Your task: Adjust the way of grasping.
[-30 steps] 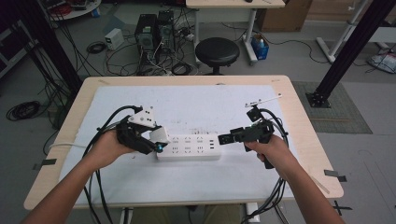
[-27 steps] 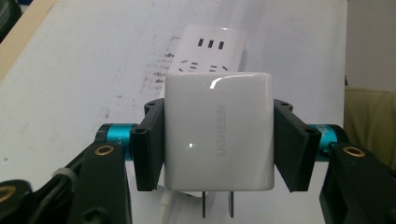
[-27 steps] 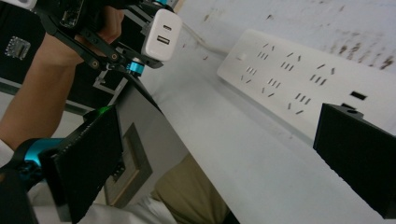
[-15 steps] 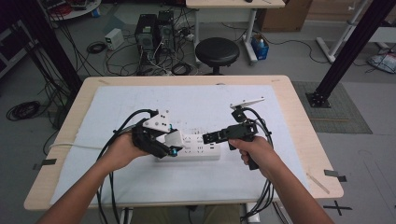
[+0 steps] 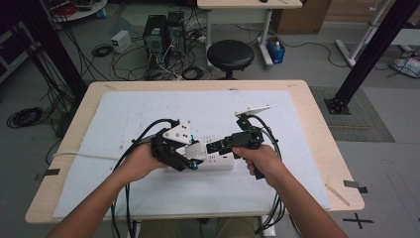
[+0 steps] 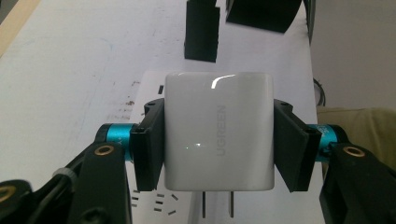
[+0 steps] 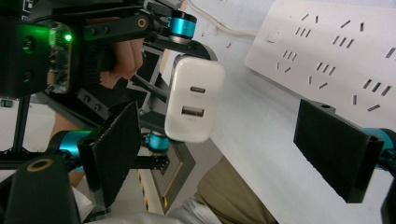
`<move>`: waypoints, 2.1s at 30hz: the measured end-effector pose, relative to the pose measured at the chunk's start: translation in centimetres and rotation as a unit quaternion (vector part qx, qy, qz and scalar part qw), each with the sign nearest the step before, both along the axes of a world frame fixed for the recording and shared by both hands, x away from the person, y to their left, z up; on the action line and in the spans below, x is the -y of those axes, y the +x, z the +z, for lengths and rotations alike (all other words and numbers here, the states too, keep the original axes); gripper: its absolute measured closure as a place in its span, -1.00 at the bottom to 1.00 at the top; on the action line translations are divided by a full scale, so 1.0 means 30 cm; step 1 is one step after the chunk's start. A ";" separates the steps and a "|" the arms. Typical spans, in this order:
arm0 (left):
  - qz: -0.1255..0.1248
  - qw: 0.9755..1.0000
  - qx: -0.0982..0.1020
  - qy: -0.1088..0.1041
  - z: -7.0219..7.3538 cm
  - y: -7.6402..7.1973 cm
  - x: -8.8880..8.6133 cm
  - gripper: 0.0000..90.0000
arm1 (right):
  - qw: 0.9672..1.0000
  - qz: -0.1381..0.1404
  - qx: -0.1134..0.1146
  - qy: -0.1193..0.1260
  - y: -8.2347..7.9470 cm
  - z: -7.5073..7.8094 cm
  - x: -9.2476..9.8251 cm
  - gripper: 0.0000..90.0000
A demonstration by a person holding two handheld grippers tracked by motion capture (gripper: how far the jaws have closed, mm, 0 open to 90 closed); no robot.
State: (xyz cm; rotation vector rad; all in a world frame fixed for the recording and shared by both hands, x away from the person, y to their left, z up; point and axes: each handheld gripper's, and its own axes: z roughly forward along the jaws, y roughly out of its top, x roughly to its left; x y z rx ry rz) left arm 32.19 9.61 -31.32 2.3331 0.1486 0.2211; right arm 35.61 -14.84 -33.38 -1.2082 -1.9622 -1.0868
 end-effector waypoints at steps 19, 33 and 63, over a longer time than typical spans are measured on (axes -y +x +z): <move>-0.011 1.000 0.007 -0.005 -0.002 0.007 0.031 -0.06 | 0.999 0.020 -0.040 0.020 0.022 -0.042 -0.072 -0.14; -0.010 1.000 0.028 0.003 -0.009 0.001 0.040 -0.06 | 0.998 0.011 -0.053 0.040 0.027 -0.056 -0.081 0.32; 0.171 0.969 -0.090 0.152 -0.060 0.106 -0.287 -0.56 | 0.965 0.010 0.182 -0.190 0.018 0.014 0.191 0.38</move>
